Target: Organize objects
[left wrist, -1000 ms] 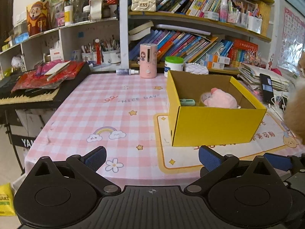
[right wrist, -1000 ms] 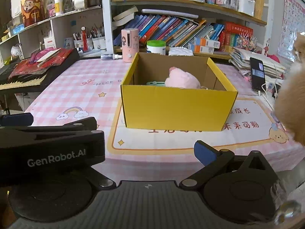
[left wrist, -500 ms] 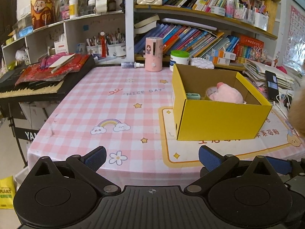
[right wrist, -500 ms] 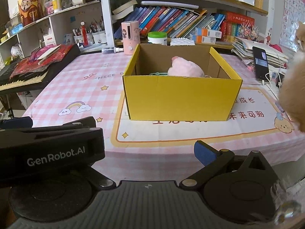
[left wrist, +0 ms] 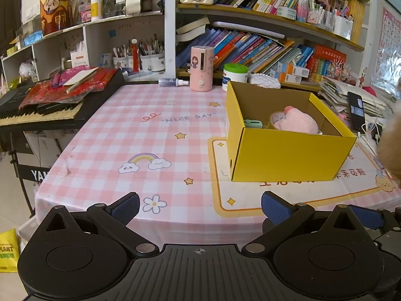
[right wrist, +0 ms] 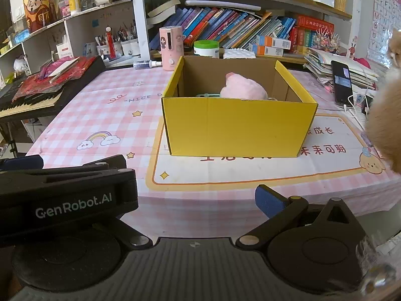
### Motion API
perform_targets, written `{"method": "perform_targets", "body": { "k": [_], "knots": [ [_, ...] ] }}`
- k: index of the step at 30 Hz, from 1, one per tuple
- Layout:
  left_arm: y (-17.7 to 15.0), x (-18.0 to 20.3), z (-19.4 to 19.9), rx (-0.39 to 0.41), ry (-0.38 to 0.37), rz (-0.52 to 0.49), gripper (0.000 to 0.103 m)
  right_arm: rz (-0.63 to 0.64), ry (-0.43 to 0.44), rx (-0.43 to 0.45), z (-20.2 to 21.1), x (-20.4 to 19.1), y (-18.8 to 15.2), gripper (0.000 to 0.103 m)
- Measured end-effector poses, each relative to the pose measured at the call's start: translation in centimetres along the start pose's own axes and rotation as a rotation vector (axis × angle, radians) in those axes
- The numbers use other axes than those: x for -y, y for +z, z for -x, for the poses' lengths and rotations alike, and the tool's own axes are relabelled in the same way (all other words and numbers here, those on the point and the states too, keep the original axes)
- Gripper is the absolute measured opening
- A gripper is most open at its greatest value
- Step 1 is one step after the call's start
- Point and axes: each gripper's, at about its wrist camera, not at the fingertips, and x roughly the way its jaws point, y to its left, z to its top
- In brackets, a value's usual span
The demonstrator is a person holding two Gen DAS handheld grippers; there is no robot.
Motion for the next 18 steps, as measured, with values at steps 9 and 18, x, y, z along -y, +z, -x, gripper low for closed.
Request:
{"method": "perform_targets", "body": {
  "k": [9,18],
  "knots": [
    [-0.04,-0.26,0.07,-0.003,-0.005,0.007,0.103,0.003,0.003,0.001,0.17,-0.19,0.0,0.103],
    [-0.04,-0.48,-0.02,-0.006,0.002,0.012,0.103,0.018,-0.001,-0.007,0.24,-0.64,0.1,0.103]
  ]
}}
